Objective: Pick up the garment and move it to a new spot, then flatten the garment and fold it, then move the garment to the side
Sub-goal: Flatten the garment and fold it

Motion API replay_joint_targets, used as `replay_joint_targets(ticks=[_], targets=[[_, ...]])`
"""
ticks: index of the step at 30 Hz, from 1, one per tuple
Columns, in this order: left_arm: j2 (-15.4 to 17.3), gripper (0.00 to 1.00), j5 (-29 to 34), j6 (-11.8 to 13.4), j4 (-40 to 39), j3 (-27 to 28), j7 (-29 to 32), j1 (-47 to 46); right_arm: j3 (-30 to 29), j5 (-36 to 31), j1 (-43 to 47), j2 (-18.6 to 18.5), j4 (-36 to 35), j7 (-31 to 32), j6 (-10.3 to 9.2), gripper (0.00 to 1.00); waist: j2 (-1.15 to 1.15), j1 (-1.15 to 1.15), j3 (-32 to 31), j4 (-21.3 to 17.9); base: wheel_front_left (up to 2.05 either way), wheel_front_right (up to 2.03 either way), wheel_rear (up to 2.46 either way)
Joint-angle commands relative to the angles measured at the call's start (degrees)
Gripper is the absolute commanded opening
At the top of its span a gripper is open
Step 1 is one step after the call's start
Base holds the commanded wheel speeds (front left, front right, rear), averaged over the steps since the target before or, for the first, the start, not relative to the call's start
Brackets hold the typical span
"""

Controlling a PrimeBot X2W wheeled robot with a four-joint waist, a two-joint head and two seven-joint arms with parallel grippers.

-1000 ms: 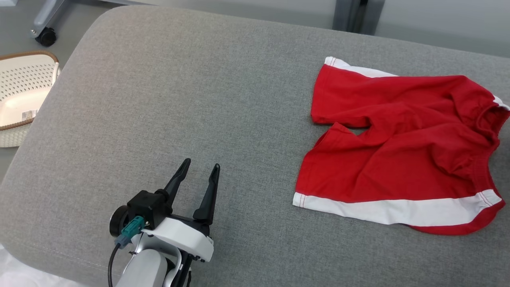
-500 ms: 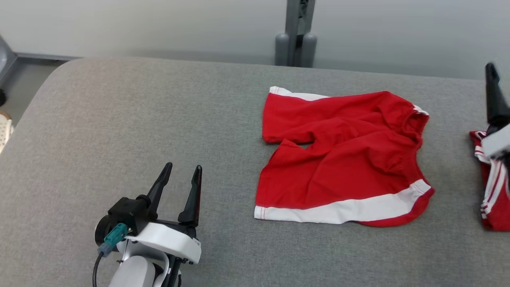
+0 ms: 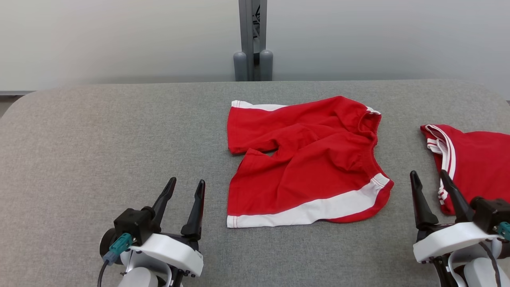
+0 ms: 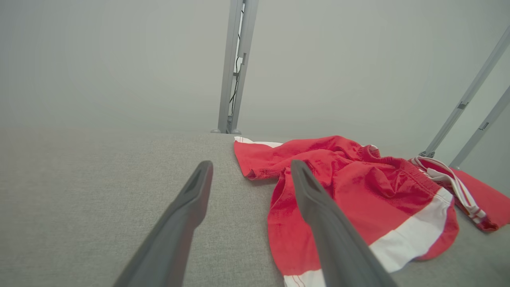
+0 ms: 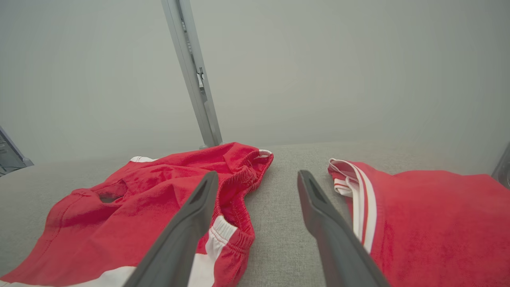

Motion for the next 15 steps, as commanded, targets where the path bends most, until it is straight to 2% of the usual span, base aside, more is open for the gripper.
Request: replay_joint_targets(ticks=[1,7,11,15], targets=[[0.24,1.0,-0.06,-0.36,0.35,0.05,-0.17,0.23,-0.17,-0.48,0.51,0.2,-0.1,-0.01,0.03,1.0,0.0,0.0,-0.04,-0.28,0.0,0.0,0.0],[0.25,1.0,-1.99,-0.35,2.09,-0.28,-0.17,0.26,0.11,0.18,0.29,1.77,2.02,-0.01,0.03,1.0,0.0,0.0,-0.21,-0.2,0.0,0.0,0.0],[0.23,1.0,-3.52,-0.29,4.89,-2.25,-0.16,0.11,1.78,1.48,-0.69,1.36,5.1,-0.01,0.03,1.0,0.0,0.0,-0.27,0.3,0.0,0.0,0.0],[0.22,1.0,-7.96,-1.81,12.18,-7.71,0.02,-1.51,3.59,4.06,-2.61,1.6,10.84,0.01,0.03,1.0,0.0,0.0,-0.23,0.95,0.0,0.0,0.0]])
